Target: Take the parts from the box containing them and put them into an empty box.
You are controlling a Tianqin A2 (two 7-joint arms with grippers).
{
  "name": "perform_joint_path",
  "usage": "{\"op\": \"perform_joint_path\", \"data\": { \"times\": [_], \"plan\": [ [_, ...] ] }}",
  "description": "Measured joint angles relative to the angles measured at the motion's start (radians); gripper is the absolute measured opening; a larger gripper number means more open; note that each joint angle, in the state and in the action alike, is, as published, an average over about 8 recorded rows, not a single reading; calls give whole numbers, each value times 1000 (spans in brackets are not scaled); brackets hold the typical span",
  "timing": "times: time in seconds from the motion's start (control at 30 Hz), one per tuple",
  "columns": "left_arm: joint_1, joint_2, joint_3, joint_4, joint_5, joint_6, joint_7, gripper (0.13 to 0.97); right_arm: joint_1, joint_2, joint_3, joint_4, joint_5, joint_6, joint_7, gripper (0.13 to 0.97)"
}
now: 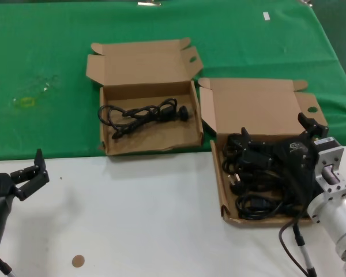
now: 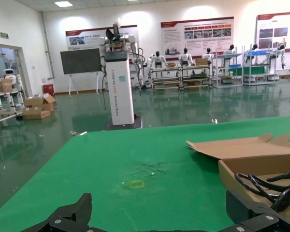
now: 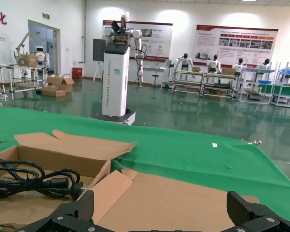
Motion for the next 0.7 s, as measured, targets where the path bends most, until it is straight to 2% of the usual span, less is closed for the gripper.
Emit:
{"op": "perform_joint_path", "data": {
  "times": [0.7],
  "plan": [
    [0,0,0,0,0,0,0,966,0,0,0,0,0,0,0,966]
  ]
}}
